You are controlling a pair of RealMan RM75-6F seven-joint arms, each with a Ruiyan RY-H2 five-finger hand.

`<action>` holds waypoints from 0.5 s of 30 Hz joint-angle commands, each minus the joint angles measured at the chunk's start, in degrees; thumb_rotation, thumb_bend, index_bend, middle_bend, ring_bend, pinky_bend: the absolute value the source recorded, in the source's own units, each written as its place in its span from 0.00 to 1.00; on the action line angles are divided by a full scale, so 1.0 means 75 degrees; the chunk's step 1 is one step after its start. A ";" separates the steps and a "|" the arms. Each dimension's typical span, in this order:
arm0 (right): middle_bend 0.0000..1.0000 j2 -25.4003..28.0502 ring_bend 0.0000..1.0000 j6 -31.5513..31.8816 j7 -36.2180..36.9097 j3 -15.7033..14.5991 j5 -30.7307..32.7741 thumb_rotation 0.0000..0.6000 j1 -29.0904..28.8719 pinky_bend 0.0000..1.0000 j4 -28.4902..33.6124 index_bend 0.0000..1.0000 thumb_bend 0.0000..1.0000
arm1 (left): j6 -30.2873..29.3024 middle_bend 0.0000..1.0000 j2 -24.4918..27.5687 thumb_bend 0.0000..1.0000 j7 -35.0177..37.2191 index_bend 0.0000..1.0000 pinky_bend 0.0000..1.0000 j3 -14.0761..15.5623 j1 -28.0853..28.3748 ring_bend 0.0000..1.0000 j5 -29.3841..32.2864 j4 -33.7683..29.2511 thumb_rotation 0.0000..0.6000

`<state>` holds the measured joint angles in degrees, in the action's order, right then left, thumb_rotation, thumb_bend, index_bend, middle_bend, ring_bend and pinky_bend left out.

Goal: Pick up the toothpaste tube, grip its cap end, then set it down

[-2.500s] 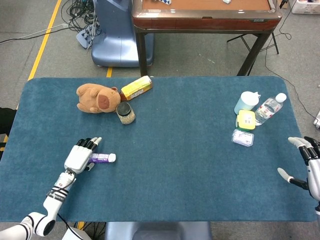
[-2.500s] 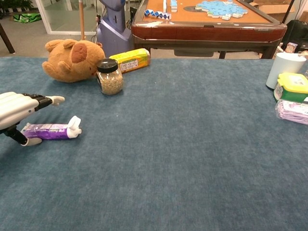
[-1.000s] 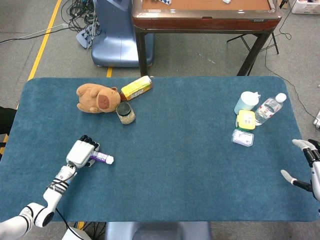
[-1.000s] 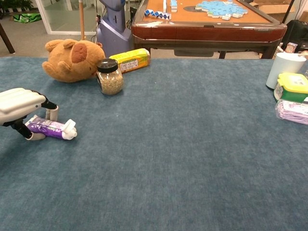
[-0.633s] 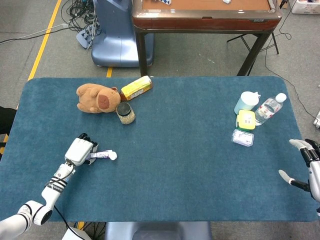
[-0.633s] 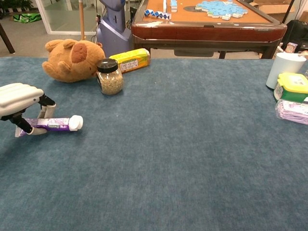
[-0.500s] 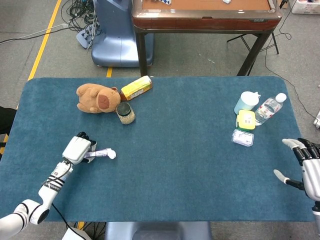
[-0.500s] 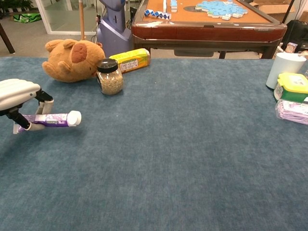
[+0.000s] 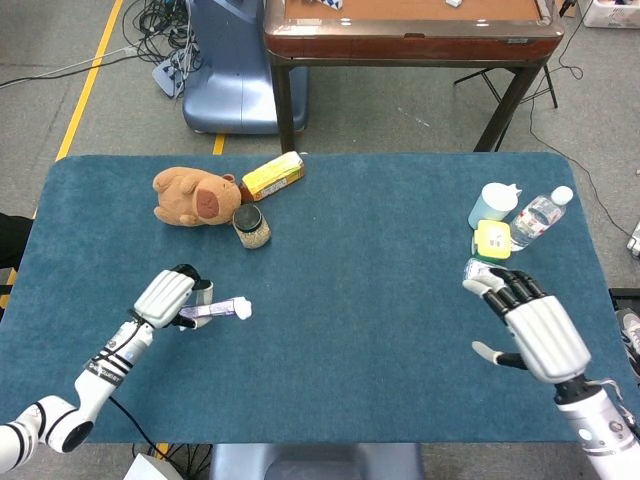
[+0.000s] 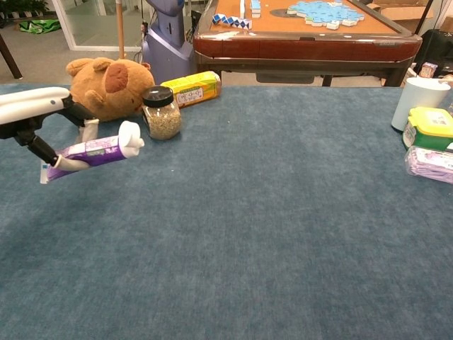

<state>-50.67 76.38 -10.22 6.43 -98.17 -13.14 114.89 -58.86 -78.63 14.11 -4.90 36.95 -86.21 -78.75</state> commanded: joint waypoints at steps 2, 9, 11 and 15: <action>0.26 -0.0140 0.16 -0.0886 -0.0401 0.0130 -0.0309 1.00 -0.0743 0.19 0.0490 0.22 0.18 | 0.0570 0.65 0.0454 0.40 0.0251 0.60 0.23 -0.0182 0.0415 0.41 0.0109 -0.0835 1.00; 0.25 -0.0898 0.10 -0.1928 -0.1204 0.0424 -0.0110 1.00 -0.1687 0.17 0.0622 0.24 0.21 | 0.1319 0.66 0.0630 0.40 0.0271 0.61 0.24 -0.0403 0.0941 0.42 0.0407 -0.1465 1.00; 0.22 -0.1142 0.06 -0.2162 -0.1530 0.0497 0.0007 1.00 -0.1909 0.14 0.0587 0.25 0.21 | 0.1524 0.67 0.0643 0.40 0.0250 0.61 0.24 -0.0477 0.1092 0.42 0.0530 -0.1593 1.00; 0.16 -0.1613 0.01 -0.2534 -0.1973 0.0668 0.0365 1.00 -0.2316 0.10 0.0466 0.25 0.21 | 0.1817 0.67 0.0597 0.40 0.0165 0.61 0.24 -0.0629 0.1355 0.42 0.0756 -0.1718 1.00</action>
<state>-61.20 58.75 -23.63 10.58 -96.82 -29.20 118.88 -45.92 -74.01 15.62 -9.11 46.45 -81.19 -91.21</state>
